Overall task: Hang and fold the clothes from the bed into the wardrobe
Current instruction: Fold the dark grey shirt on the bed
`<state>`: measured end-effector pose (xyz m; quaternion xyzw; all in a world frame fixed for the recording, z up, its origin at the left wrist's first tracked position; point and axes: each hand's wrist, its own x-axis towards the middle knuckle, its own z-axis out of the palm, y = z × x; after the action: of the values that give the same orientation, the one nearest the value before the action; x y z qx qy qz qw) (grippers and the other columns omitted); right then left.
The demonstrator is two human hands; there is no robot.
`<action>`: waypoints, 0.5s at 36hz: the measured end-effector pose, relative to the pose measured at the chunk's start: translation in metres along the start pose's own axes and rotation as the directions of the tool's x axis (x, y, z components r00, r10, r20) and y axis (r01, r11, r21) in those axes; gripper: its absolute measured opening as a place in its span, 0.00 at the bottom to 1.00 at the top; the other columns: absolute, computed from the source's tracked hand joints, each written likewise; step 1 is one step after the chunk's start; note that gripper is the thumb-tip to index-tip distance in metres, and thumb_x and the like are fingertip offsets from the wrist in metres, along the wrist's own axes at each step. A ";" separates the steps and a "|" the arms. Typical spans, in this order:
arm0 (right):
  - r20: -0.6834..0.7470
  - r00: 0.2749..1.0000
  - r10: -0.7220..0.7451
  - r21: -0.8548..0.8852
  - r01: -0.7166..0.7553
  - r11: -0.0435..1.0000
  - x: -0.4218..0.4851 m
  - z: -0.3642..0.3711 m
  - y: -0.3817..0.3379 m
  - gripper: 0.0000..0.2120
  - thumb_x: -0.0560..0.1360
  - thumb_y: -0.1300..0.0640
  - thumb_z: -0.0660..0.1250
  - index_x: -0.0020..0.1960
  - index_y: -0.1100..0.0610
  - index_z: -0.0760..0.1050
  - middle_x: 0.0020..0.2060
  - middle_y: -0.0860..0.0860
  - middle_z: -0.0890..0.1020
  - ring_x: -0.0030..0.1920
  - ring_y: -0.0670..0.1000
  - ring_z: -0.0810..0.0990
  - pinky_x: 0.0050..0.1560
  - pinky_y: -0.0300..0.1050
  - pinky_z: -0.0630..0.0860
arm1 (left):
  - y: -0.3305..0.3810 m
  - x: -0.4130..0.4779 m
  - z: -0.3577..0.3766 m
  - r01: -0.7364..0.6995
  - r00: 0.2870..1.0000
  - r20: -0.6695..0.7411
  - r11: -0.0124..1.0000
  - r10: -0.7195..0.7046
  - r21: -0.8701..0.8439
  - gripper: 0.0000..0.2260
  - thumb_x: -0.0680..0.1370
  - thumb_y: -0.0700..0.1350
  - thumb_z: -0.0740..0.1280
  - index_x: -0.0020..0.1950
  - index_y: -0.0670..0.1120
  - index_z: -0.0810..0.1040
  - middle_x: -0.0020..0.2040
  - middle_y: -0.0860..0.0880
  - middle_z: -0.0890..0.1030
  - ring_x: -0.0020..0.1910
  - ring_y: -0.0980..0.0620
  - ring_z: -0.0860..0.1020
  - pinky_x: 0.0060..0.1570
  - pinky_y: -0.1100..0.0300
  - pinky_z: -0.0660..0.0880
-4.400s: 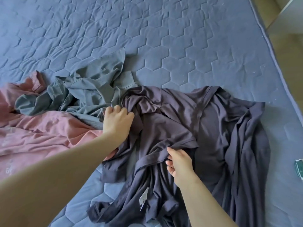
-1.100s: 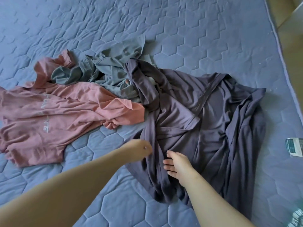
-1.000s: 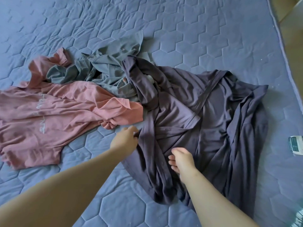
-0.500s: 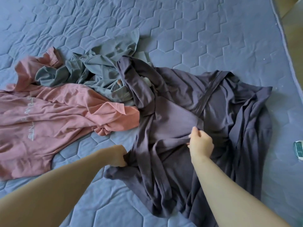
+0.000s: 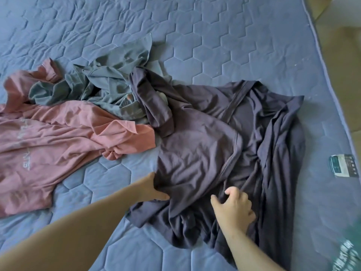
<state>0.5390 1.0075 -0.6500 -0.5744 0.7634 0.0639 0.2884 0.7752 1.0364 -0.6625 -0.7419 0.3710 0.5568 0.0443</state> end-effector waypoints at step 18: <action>0.230 0.935 -0.269 -0.328 0.335 0.883 -0.002 0.000 0.073 0.13 0.74 0.71 0.54 0.43 0.53 0.63 0.52 0.51 0.72 0.55 0.54 0.70 0.40 0.43 0.64 | 0.028 -0.021 0.071 0.071 0.987 -0.155 0.987 -0.048 0.142 0.13 0.73 0.50 0.68 0.38 0.44 0.68 0.36 0.50 0.72 0.39 0.50 0.71 0.34 0.62 0.66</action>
<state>0.4721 1.0332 -0.6659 -0.7217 0.6103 0.2087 0.2512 0.6997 1.0609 -0.6612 -0.7875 0.3909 0.4684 0.0871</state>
